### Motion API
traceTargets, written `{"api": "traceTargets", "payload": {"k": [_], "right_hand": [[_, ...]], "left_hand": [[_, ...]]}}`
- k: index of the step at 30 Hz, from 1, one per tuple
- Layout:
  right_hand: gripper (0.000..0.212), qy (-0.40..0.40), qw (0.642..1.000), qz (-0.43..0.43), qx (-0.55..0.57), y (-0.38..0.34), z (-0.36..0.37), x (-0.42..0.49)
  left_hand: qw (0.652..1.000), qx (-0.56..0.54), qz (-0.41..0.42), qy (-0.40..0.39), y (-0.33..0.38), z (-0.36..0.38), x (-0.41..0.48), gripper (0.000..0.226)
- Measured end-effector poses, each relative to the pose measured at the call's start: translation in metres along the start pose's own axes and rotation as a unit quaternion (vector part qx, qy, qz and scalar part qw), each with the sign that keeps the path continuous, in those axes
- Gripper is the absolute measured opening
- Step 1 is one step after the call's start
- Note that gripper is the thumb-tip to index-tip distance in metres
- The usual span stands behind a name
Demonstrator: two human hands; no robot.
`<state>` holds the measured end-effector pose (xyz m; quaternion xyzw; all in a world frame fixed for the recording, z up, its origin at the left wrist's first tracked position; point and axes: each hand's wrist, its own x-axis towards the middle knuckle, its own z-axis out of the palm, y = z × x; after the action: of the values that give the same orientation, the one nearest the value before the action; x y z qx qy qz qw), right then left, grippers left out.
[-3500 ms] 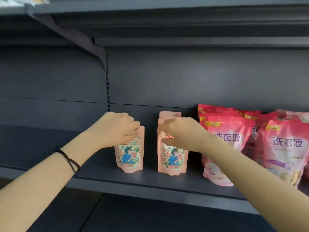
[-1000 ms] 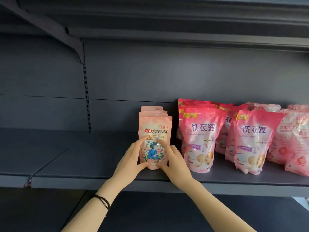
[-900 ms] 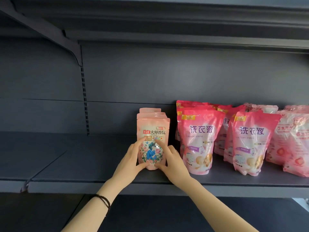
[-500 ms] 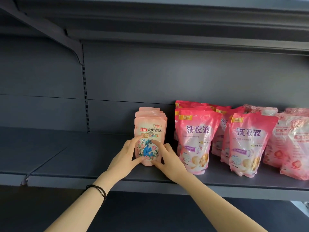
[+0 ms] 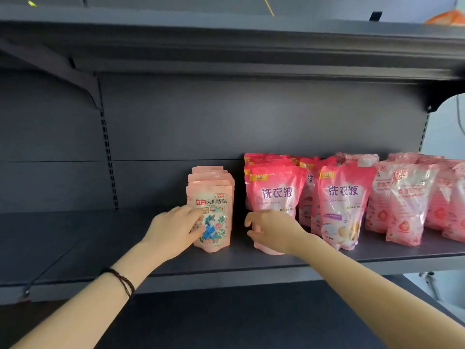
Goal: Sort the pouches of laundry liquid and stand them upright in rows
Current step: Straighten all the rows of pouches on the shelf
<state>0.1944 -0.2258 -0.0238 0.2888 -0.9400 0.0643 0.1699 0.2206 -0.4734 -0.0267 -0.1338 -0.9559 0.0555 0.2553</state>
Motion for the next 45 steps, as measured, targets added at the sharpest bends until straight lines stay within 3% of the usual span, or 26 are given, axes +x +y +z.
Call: {"api": "traceTargets", "payload": {"k": [6,11,17,23,31,40,45], "right_hand": [[0.022,-0.016,0.991,-0.053,-0.122,0.026,-0.051,-0.017],[0.021,-0.017,0.986,-0.069,-0.151,0.072,-0.104,-0.034],[0.020,-0.012,0.979,-0.062,-0.191,0.166,-0.167,-0.059],[0.016,-0.038,0.971,-0.073,-0.224,0.252,-0.206,-0.034],[0.020,-0.058,0.967,-0.116,-0.219,0.311,-0.197,0.065],[0.032,-0.140,0.948,-0.158,-0.240,0.350,-0.138,0.172],[0.013,-0.138,0.943,-0.182,-0.244,0.368,-0.108,0.189]], "left_hand": [[0.995,0.012,0.090,-0.033,0.031,-0.053,0.027,0.025],[0.986,0.029,0.161,-0.025,0.089,-0.095,0.075,0.023],[0.985,0.041,0.170,0.009,0.161,-0.114,0.137,0.019],[0.990,0.032,0.136,-0.014,0.196,-0.105,0.200,0.012],[0.991,0.081,0.088,-0.051,0.184,-0.078,0.304,0.015],[0.969,0.128,0.155,-0.142,0.174,-0.014,0.401,0.033],[0.958,0.168,0.163,-0.165,0.177,0.018,0.422,0.025]]}}
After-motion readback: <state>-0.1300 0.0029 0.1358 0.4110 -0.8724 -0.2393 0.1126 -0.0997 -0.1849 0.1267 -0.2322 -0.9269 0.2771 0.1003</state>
